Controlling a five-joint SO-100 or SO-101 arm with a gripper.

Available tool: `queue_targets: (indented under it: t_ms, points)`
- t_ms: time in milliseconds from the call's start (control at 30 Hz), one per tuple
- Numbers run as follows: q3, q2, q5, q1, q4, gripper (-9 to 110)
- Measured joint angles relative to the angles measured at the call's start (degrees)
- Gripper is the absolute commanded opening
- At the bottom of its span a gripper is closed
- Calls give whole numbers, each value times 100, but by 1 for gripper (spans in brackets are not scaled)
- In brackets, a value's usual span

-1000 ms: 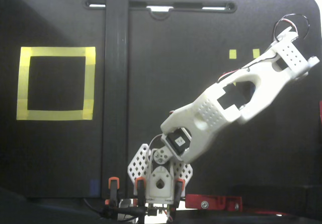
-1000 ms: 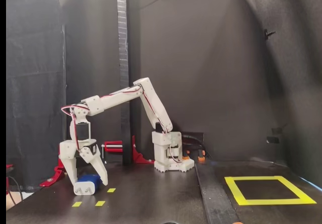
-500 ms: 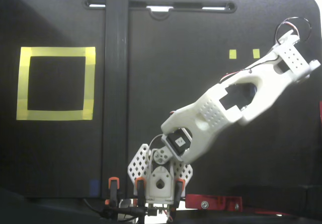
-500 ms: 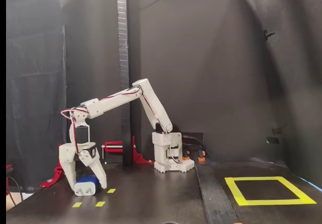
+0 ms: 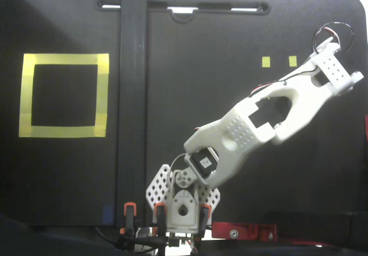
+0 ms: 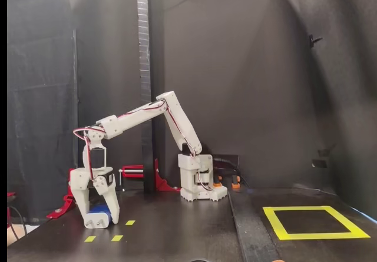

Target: Grasp the block and place it in the designated area.

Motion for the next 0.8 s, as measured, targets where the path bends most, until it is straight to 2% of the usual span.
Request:
queue_targets:
  t_ms: [333, 567, 800]
  points:
    - [-9, 70, 9, -9, 70, 19]
    - [-158, 290, 9, 0, 826, 19]
    - [-1055, 378, 123, -9, 1767, 19]
